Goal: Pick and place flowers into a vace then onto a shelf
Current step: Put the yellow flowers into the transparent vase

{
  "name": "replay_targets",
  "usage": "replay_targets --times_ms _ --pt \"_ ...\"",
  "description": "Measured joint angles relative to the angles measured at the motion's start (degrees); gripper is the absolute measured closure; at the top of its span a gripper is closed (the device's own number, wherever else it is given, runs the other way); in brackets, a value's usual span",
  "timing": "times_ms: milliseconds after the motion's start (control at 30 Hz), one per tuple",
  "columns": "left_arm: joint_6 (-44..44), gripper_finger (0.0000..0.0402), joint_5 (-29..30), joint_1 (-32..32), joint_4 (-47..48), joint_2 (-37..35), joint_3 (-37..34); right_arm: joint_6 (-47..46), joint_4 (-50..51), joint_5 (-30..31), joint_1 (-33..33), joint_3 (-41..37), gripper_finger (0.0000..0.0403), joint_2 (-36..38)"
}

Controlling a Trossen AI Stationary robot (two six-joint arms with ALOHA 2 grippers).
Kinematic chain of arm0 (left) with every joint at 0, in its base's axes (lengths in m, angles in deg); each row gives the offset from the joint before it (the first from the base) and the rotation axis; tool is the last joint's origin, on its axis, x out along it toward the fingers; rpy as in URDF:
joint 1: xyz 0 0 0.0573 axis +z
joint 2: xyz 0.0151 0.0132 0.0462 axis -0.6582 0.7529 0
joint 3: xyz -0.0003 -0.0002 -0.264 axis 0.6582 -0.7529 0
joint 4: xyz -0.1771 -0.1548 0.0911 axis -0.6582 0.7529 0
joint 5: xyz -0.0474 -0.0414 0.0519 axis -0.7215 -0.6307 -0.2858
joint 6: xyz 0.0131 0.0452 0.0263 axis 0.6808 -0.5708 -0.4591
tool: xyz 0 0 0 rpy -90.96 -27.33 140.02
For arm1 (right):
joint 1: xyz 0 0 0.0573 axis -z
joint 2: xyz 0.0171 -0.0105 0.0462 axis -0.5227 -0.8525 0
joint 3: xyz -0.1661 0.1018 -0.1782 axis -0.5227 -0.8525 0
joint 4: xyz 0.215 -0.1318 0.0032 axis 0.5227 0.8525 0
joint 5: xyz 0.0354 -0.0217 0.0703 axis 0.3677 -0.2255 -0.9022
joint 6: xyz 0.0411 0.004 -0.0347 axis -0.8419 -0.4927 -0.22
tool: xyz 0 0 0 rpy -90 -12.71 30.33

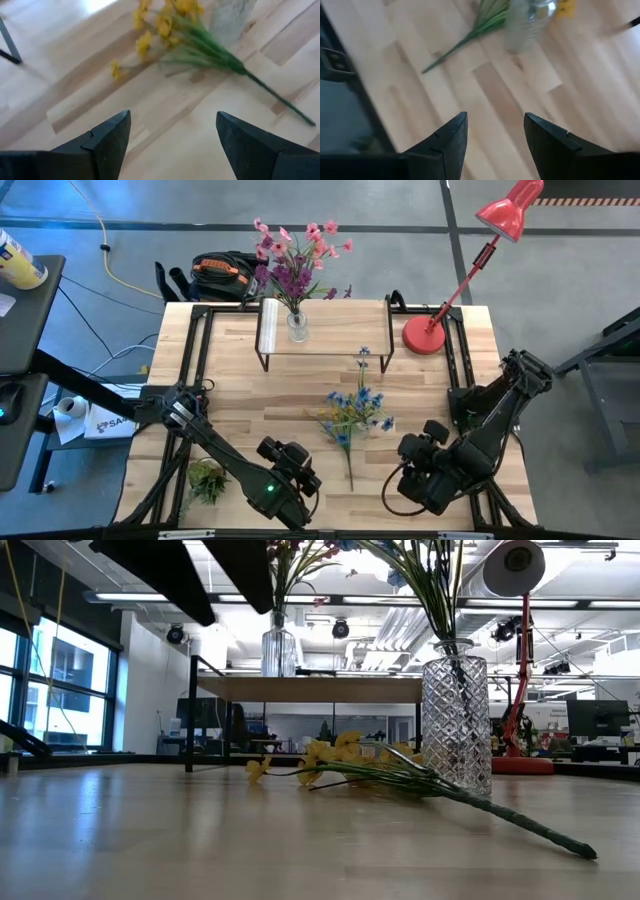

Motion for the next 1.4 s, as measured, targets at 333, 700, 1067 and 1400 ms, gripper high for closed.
replay_targets --times_ms 333,700,1067,1400 --pt "-13.1 0.0076 -11.8 -0.2 -14.9 0.0 0.0 -7.6 -9.1 -2.1 -4.5 0.0 0.0219 -0.1" --pt "-49.2 0.0076 -21.2 -1.5 -23.9 0.0 0.0 -6.3 -11.9 -7.4 -8.8 0.0 0.0219 -5.0" --pt "-39.2 0.0076 -25.9 -0.3 -44.2 0.0 0.0 -9.9 -9.8 -4.9 -16.3 0.0 0.0231 -9.4" --pt "0.5 0.0076 -11.8 3.5 -42.4 0.7 0.0 -17.3 1.2 -5.6 -22.4 0.0 0.0231 -10.8"
